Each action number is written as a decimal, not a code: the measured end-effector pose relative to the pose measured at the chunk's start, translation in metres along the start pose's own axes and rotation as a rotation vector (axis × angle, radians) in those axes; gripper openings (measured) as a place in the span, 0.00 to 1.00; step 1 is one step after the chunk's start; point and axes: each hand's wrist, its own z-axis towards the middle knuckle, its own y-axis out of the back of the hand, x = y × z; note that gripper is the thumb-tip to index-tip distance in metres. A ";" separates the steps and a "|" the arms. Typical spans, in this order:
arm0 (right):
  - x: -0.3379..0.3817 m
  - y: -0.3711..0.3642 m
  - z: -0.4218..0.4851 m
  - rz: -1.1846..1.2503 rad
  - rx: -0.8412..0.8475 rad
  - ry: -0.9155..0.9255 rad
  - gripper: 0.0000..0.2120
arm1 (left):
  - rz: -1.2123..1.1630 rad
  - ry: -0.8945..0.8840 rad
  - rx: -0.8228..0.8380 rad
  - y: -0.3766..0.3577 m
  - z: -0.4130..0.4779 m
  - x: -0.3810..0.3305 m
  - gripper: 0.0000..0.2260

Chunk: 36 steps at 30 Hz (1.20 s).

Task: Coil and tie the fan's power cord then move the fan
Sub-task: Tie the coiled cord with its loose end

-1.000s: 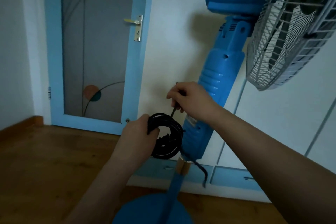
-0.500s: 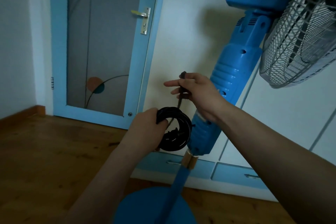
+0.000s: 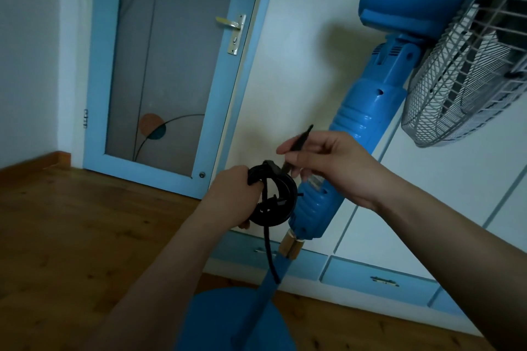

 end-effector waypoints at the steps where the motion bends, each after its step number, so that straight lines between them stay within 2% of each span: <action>1: -0.002 0.000 -0.004 -0.037 0.010 -0.035 0.06 | 0.006 -0.007 -0.006 -0.001 -0.001 0.000 0.11; 5: -0.010 -0.004 -0.009 -0.312 -0.044 -0.085 0.07 | 0.053 -0.030 -0.039 -0.005 -0.003 -0.004 0.11; 8: -0.019 -0.012 -0.008 -0.683 -0.126 0.089 0.10 | 0.029 -0.026 -0.032 -0.006 -0.004 -0.007 0.09; 11: -0.031 -0.017 -0.004 -0.778 -0.163 0.177 0.14 | 0.043 -0.056 -0.034 -0.006 -0.004 -0.007 0.08; 14: -0.046 -0.021 0.005 -0.715 -0.190 0.084 0.25 | 0.116 -0.123 -0.058 -0.009 -0.003 -0.006 0.10; 16: -0.052 -0.022 0.012 -0.651 -0.118 -0.044 0.37 | 0.176 -0.178 -0.064 -0.011 -0.002 -0.006 0.11; 18: -0.054 -0.021 0.018 -0.569 -0.015 -0.117 0.42 | 0.178 -0.209 -0.042 -0.009 0.000 -0.004 0.11; 20: -0.056 -0.020 0.021 -0.568 0.038 -0.093 0.37 | 0.149 -0.224 -0.015 -0.006 -0.001 -0.001 0.09; 22: -0.057 -0.022 0.021 -0.557 0.028 -0.063 0.29 | 0.162 -0.255 -0.010 -0.004 -0.002 0.001 0.09; 27: -0.059 -0.022 0.016 -0.344 0.021 -0.059 0.10 | 0.164 -0.249 -0.029 -0.005 -0.001 0.004 0.05; 32: -0.056 -0.018 0.011 -0.070 0.114 -0.156 0.21 | 0.147 -0.235 -0.028 0.000 0.000 0.008 0.05; 36: -0.060 -0.004 0.011 0.264 0.143 -0.270 0.20 | 0.164 -0.241 -0.018 0.002 0.000 0.009 0.06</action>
